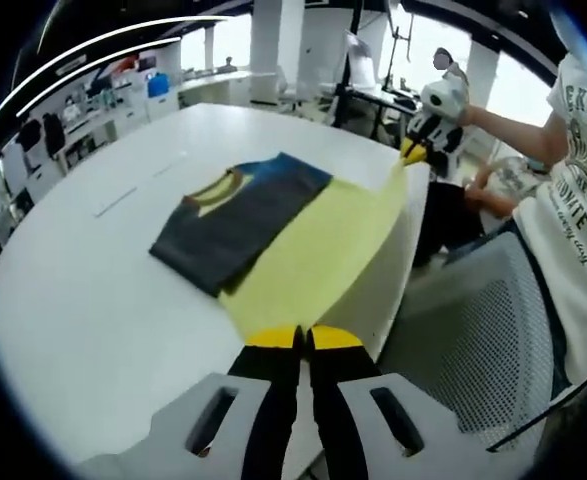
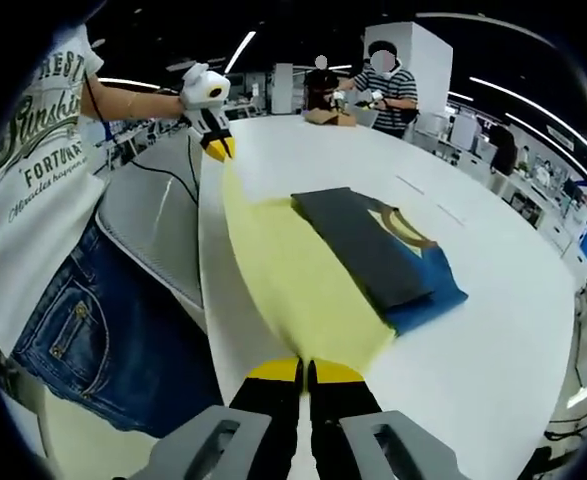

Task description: Fold the garment on the visible template until the final outline fits inside the template.

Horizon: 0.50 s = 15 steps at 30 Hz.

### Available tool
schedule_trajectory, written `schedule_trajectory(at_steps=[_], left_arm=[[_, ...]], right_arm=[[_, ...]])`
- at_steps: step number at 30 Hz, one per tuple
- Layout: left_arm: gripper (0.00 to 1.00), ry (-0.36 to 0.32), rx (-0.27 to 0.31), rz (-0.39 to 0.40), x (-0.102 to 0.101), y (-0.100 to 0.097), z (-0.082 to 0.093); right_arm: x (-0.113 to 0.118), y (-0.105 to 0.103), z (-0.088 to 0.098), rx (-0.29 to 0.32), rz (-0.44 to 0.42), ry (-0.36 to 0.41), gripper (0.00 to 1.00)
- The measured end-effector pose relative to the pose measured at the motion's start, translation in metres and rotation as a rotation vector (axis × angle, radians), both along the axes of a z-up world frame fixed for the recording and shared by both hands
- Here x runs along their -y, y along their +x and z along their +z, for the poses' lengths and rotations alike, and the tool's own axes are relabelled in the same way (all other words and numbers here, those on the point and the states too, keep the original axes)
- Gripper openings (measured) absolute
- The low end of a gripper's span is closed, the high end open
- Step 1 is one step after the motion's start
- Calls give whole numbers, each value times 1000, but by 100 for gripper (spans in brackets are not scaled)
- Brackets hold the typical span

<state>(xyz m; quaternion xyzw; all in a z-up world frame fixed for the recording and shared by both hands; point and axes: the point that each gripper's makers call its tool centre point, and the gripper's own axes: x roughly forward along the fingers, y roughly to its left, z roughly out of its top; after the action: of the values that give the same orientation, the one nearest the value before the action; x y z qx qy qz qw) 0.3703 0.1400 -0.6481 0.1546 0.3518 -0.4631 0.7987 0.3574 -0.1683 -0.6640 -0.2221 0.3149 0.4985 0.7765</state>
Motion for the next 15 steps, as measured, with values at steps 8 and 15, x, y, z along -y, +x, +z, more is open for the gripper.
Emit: schedule_trajectory(at_steps=[8,15], left_arm=[[0,1,27,-11,0,19,11],[0,6,43,-18,1,34,15]], right_arm=[[-2,17,9,46,8,-24,0],[-2,35,14,82,9,-38,0]])
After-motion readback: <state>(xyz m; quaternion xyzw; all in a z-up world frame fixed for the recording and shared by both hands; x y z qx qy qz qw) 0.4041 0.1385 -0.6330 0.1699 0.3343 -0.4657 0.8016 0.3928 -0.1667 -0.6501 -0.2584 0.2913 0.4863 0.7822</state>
